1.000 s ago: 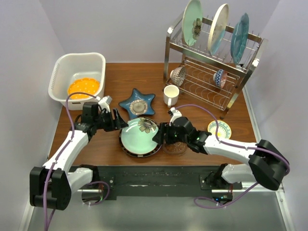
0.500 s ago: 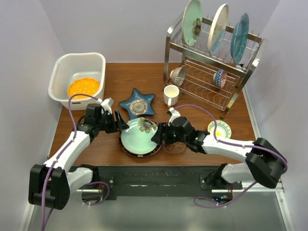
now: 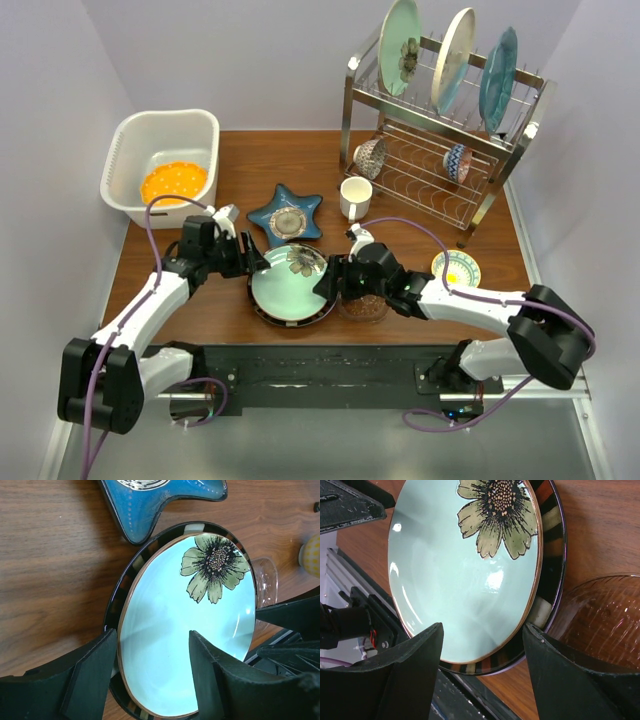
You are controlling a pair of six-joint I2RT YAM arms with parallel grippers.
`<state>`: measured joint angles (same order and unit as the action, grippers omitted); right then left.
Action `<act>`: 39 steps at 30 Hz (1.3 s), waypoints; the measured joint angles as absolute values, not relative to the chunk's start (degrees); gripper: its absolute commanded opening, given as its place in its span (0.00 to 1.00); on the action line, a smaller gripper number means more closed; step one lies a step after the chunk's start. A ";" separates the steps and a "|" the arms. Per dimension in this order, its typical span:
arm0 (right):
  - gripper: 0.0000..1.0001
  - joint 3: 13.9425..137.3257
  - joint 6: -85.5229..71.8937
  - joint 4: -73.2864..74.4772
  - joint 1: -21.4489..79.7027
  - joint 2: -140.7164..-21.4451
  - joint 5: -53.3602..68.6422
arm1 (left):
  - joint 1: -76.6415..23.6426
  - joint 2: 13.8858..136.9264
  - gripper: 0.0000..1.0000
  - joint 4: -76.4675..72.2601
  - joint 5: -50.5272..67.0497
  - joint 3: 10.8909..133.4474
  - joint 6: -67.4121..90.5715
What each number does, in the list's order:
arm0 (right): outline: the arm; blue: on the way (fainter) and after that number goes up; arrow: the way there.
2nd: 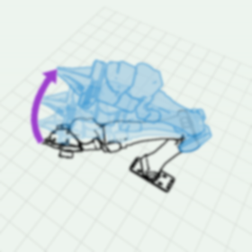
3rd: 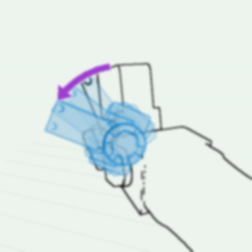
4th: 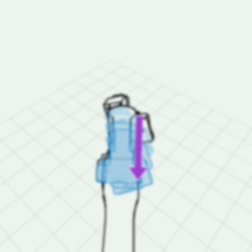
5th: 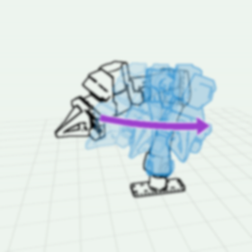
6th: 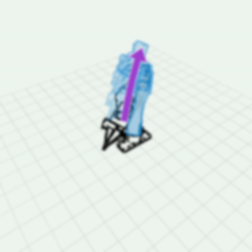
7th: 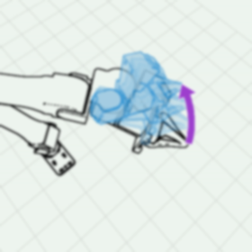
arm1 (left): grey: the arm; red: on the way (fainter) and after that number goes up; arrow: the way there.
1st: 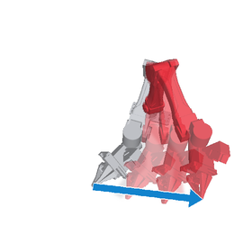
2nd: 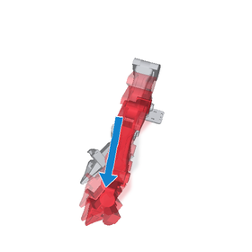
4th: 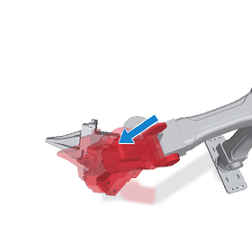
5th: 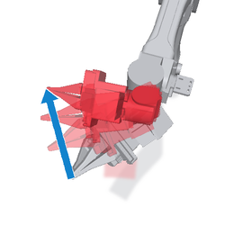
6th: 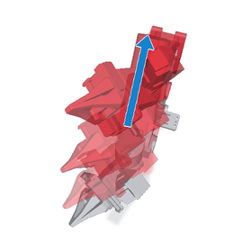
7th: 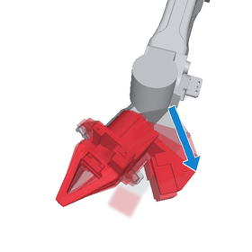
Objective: Place the plates into the plastic bin on the countertop
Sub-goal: Pick up the plate at the center of the board.
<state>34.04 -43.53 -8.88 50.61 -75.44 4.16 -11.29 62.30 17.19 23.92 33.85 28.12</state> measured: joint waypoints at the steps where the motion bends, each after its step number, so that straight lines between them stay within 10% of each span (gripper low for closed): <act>1: 0.68 34.04 -43.55 -8.99 50.61 -75.50 4.16 | -11.40 62.37 0.64 17.10 23.92 33.76 28.23; 16: 0.61 34.17 -44.14 -9.98 50.50 -76.66 4.23 | -12.88 62.74 0.62 11.25 22.76 30.83 30.09; 26: 0.23 34.26 -44.34 -8.36 50.06 -77.30 3.68 | -12.95 62.76 0.61 6.26 22.44 28.95 31.00; 39: 0.12 32.82 -45.43 -6.68 49.91 -74.43 0.80 | -12.99 63.18 0.61 1.34 23.92 26.33 32.47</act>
